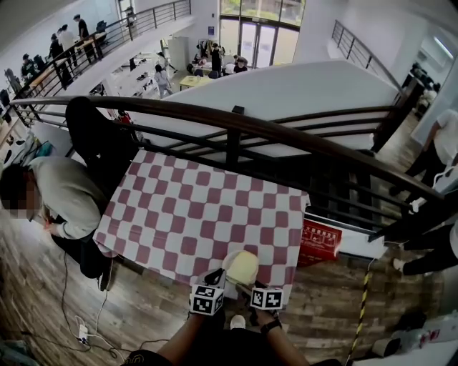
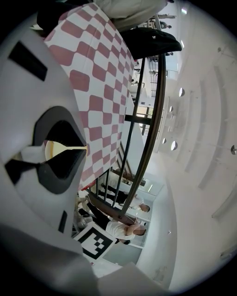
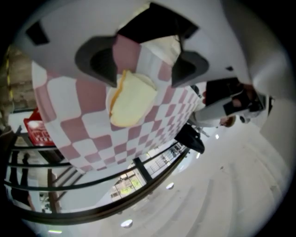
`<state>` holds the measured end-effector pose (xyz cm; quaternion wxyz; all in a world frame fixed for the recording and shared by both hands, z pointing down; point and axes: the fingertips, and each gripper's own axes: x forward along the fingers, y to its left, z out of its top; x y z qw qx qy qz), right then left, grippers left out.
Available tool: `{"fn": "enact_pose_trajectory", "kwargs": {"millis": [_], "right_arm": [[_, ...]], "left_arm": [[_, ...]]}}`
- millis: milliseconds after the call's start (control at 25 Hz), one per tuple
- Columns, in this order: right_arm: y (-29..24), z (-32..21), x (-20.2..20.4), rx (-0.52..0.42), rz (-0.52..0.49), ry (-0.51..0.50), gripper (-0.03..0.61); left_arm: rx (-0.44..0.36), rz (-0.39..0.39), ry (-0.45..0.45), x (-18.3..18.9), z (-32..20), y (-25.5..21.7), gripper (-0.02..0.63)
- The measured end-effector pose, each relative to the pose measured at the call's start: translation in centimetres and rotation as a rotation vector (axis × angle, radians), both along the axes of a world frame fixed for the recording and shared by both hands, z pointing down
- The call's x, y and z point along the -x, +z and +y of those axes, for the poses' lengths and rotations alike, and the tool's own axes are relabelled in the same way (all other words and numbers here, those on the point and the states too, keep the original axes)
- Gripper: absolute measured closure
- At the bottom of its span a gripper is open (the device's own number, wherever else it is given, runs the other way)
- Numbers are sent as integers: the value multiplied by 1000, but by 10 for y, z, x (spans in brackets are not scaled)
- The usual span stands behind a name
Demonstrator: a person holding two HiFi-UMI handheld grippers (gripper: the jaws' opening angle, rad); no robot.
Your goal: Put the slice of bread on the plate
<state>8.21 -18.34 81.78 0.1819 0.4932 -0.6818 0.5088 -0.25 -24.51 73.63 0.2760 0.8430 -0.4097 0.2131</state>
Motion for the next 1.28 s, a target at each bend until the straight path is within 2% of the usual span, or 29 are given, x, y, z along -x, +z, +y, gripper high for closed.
{"fn": "enact_pose_trajectory", "kwargs": {"millis": [240,360,440,560,760,840,1000,1160,1280], "right_arm": [[-72,-35,-7,-291,72,-53,210],[-114,-48,-11,-414,80,-25,218],[-140,-53,-13,-479,73,1,244],[-180,-57,-15,-565,90,13,322],[-259,-61,-11,-777,186,-22,350],[-285,-60,-10,-847,227,-30,382],[-320,-55,-6,-904,304,-46,463],[-345,-51,2,-970,306,-47,526],[-349,-49,-2,-980,333,-14,561]], "left_arm": [[-86,68,-13,-7,-12,-46,575],[-155,76,-23,-6,-20,-74,575],[-197,75,-25,-4,-22,-90,575],[-247,97,-32,-4,-23,-117,575],[-322,136,-38,0,-20,-168,575],[-374,137,-40,3,-19,-190,575],[-468,144,-41,6,-16,-228,575],[-542,144,-50,11,-13,-254,575],[-586,126,-50,12,-11,-267,575]]}}
